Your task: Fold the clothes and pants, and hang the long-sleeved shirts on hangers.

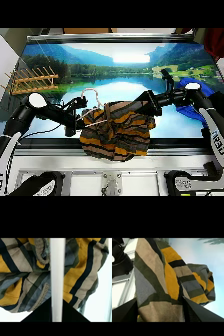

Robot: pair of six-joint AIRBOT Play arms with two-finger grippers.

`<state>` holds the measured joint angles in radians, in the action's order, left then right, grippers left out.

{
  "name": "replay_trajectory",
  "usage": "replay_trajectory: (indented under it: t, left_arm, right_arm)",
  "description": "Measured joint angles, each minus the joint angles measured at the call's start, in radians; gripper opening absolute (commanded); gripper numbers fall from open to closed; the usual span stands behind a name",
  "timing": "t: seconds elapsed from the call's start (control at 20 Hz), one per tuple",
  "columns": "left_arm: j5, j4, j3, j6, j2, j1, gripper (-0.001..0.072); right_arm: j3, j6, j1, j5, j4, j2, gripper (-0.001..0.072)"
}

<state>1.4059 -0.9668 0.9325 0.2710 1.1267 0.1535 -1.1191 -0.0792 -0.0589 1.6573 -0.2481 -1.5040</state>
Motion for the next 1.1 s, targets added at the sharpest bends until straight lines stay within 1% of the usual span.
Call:
replay_trajectory:
  t: [0.6, 1.1]
  left_arm:
    - [0.007, 0.000, 0.000, 0.000, 0.000, 0.000, 0.0014]
    - [0.006, 0.002, 0.000, 0.000, 0.000, 0.000, 0.0013]
  right_arm:
    - [0.000, 0.001, 0.006, 0.000, -0.036, 0.000, 0.0565]
    - [0.000, 0.008, 0.005, 0.000, -0.037, 0.000, 0.0565]
